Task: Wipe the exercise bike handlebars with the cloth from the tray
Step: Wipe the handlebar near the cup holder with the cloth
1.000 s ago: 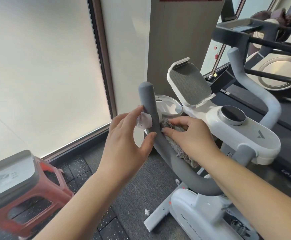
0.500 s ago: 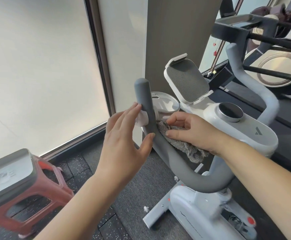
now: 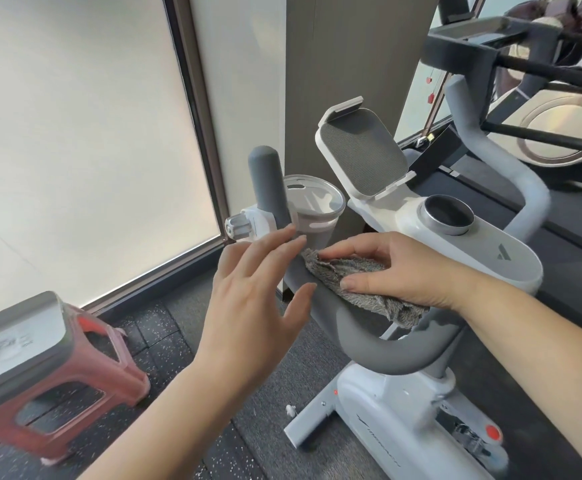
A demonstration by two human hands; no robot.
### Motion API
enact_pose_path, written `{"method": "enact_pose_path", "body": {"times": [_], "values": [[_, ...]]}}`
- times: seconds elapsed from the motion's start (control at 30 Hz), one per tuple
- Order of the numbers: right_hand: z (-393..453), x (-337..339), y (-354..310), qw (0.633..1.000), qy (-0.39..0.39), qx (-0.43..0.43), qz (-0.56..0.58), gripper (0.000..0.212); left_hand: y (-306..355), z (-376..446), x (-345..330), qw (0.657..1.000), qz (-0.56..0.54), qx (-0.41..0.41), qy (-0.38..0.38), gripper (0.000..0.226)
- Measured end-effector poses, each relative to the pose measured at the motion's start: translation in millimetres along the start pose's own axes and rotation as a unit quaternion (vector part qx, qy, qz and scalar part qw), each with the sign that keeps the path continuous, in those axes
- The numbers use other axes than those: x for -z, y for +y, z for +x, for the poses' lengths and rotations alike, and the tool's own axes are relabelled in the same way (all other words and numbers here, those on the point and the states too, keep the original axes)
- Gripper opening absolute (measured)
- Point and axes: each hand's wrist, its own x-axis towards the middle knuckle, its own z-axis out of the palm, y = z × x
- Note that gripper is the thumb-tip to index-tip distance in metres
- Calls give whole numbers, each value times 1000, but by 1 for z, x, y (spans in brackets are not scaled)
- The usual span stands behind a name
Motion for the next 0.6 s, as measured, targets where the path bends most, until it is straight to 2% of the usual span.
{"method": "enact_pose_path", "body": {"times": [0.1,0.3,0.6], "values": [[-3,3,-4,999,-11,1,-30,46,4,-3,-2,1000,2,7,-4,46],[-12,10,-6,998,-30,-24,-40,31,9,-6,-6,1000,-8,26,6,43],[-26,23,-2,987,-113,-48,-105,26,25,-16,-11,999,6,40,-10,42]]}}
